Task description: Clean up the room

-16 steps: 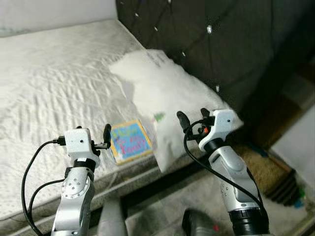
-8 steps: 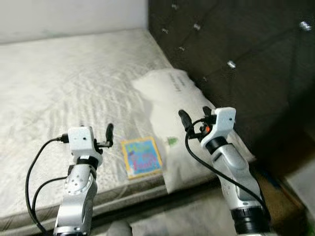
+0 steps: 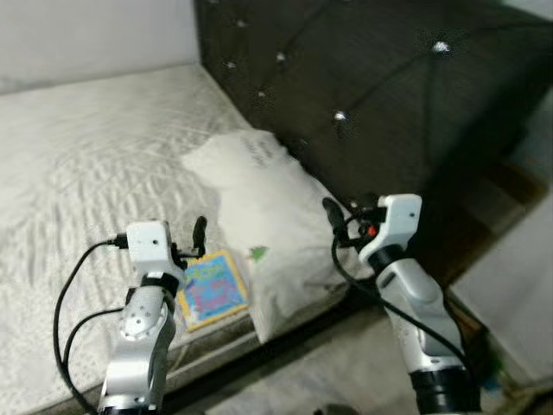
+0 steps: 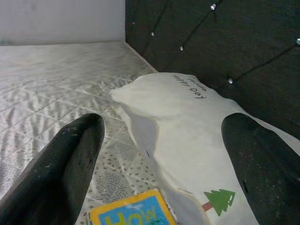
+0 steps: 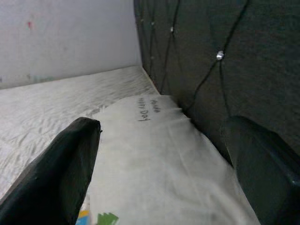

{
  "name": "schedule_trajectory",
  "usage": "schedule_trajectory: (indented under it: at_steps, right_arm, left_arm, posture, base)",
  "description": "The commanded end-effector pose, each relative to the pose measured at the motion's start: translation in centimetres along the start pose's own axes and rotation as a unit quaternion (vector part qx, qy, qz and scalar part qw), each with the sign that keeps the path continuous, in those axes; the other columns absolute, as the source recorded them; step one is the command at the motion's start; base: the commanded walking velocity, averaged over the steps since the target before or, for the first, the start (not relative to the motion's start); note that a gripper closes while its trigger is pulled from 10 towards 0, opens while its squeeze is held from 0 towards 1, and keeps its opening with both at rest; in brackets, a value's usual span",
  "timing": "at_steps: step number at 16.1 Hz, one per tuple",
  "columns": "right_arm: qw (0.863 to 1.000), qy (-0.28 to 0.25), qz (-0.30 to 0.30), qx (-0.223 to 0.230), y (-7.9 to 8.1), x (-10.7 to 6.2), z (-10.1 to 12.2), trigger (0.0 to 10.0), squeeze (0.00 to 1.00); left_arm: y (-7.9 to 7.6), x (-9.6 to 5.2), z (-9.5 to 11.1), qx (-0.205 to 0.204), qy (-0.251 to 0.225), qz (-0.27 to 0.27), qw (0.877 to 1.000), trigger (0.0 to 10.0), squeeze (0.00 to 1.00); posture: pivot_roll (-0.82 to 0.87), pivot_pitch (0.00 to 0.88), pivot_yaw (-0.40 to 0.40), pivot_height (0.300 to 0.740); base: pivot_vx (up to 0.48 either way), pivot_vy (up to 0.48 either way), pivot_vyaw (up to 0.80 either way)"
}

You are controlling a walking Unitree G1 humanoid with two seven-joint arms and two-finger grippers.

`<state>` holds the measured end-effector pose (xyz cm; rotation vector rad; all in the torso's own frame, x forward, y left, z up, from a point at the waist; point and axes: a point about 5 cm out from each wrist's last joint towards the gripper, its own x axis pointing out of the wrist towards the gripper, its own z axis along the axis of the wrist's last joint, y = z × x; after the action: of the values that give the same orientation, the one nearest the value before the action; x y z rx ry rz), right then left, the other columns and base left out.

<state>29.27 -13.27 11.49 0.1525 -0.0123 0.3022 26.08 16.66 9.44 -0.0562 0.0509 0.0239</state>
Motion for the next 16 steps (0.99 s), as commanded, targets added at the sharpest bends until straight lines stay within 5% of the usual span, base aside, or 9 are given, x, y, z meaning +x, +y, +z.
schedule_trajectory:
  at_steps: [1,11,16]
  right_arm:
    - [1.0,-0.005,0.013,-0.014,0.73,0.41,0.25,10.0,0.0]
    - [1.0,-0.012,0.009,-0.009,0.37,0.44,0.22,10.0,0.0]
    - [1.0,-0.008,-0.007,-0.006,-0.05,0.36,0.02,10.0,0.0]
  left_arm:
    - [0.5,-0.01,-0.15,0.003,0.006,0.009,1.0,10.0,0.0]
    - [0.28,0.14,-0.35,-0.004,0.009,0.007,1.0,10.0,0.0]
    - [0.25,0.16,-0.32,-0.014,0.009,-0.001,1.0,10.0,0.0]
  posture:
    - [0.02,0.0,-0.012,0.74]
    - [0.03,0.0,-0.024,0.74]
    - [0.02,0.0,-0.018,0.74]
  base:
    - [0.0,0.0,0.0]
    - [0.0,0.0,0.74]
    - [0.0,0.439,0.0]
